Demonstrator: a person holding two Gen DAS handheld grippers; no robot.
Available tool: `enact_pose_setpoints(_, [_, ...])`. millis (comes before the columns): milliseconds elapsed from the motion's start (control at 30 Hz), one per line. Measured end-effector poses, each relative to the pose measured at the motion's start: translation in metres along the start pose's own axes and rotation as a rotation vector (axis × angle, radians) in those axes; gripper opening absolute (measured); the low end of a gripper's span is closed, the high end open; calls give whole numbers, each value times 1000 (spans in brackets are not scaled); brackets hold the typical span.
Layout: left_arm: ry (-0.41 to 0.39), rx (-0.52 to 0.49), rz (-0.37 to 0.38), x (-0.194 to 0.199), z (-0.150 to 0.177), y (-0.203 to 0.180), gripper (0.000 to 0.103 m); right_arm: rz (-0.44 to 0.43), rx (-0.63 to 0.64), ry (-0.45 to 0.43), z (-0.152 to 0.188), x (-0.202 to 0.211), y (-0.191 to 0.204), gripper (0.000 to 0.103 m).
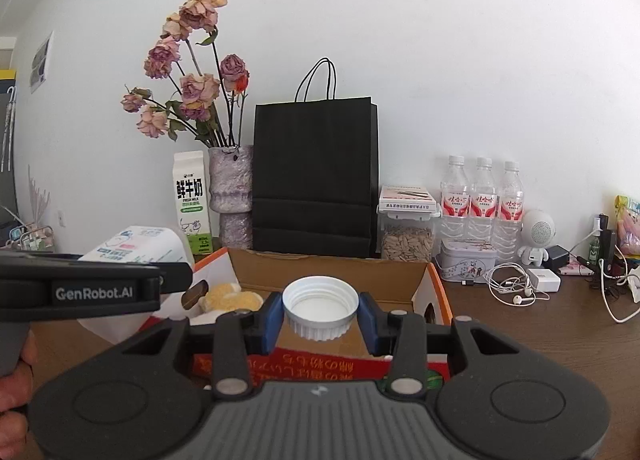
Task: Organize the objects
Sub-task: 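Carry the container into the red box with left tool while right tool carries the cap there, then open both tools to release container and cap into the box, then withdraw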
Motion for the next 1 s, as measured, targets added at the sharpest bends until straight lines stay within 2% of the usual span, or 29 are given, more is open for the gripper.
enact_pose_setpoints(133, [-6, 31, -17, -28, -7, -2, 67, 19, 2, 10, -8, -34, -4, 39])
enact_pose_setpoints(333, [14, 56, -41, -73, -9, -6, 67, 9, -22, 76, -4, -80, -14, 39])
enact_pose_setpoints(500, [64, 42, -53, -99, 0, -7, 67, 6, -48, 120, 7, -92, -23, 39])
enact_pose_setpoints(733, [94, 36, -33, -106, 6, -5, 69, 22, -34, 151, 12, -97, -24, 39])
enact_pose_setpoints(767, [94, 36, -24, -105, 6, -5, 82, 27, -27, 157, 12, -98, -23, 44])
enact_pose_setpoints(800, [87, 39, -19, -105, 6, -5, 93, 32, -24, 167, 12, -99, -23, 53])
enact_pose_setpoints(833, [67, 41, -30, -102, 5, -6, 103, 42, -22, 175, 13, -99, -23, 81])
enact_pose_setpoints(867, [45, 40, -46, -100, 4, -6, 103, 56, -18, 174, 14, -98, -22, 100])
enact_pose_setpoints(1000, [47, 47, -54, -99, 2, -4, 103, 78, -18, 170, 13, -97, -23, 102])
Point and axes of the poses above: each gripper's, at about its wrist camera, not at the fingertips, and x roughly against the way its jaws point, y to its left, z to its underside, the point moved 3 cm from there along -x, roughly the way its jaws point, and after that the axes turned 4 degrees about x, right-handed, at the moved point
